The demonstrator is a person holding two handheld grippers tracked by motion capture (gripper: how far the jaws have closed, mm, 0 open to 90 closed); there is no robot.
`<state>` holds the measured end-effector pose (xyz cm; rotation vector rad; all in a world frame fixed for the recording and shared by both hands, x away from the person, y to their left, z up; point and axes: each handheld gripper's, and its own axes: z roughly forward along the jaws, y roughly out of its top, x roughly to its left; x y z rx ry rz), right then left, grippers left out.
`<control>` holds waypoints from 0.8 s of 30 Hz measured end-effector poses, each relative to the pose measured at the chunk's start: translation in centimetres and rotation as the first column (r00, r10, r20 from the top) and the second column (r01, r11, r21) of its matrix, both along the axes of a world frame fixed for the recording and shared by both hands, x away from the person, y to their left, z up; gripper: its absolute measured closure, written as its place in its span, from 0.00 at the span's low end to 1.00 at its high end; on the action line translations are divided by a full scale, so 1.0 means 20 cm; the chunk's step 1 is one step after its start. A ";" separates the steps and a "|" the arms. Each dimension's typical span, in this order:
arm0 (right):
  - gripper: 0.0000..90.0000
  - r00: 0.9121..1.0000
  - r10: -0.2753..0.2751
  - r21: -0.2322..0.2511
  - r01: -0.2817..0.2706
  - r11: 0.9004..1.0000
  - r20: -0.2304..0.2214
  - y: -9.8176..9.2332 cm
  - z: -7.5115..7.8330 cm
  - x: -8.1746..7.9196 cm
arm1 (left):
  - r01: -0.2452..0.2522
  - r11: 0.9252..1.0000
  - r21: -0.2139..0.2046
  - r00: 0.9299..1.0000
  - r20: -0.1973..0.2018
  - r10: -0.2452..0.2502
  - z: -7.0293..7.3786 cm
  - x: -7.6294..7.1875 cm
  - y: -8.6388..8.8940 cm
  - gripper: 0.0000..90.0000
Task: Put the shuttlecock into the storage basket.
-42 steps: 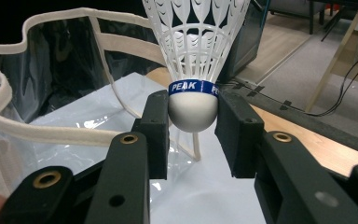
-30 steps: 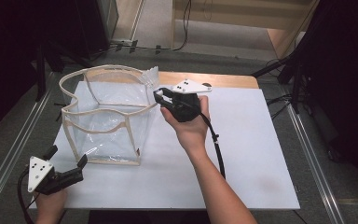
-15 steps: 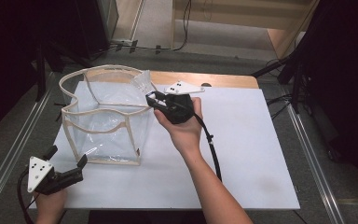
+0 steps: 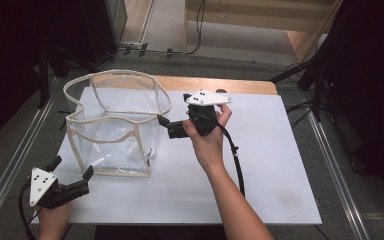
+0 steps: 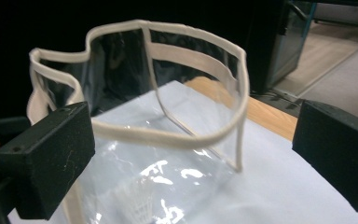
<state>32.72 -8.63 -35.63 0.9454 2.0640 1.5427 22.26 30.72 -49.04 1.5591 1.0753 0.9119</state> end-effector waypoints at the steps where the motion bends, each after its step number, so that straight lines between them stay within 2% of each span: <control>1: 0.00 1.000 -0.002 -0.010 0.002 1.000 0.005 -0.02 -0.02 -0.01 | 0.000 1.000 0.000 1.000 0.000 0.000 0.00 0.00 0.00 0.00; 5: 0.00 1.000 0.003 -0.015 -0.003 1.000 0.008 -0.05 -0.05 -0.02 | 0.000 1.000 0.001 1.000 0.000 0.000 0.00 0.00 0.00 0.00; 10: 0.00 0.999 0.001 -0.027 0.000 1.000 0.033 -0.11 -0.08 -0.04 | 0.000 1.000 0.002 1.000 0.000 0.000 0.00 0.00 0.00 0.00; 15: 0.00 0.999 -0.027 -0.023 0.028 0.999 0.024 -0.18 -0.13 -0.06 | 0.000 1.000 0.001 1.000 -0.001 0.000 0.00 0.00 0.00 0.00; 24: 0.00 0.999 -0.042 -0.019 0.043 0.999 0.024 -0.26 -0.18 -0.10 | 0.000 1.000 0.002 1.000 0.000 0.000 0.00 0.00 0.00 0.00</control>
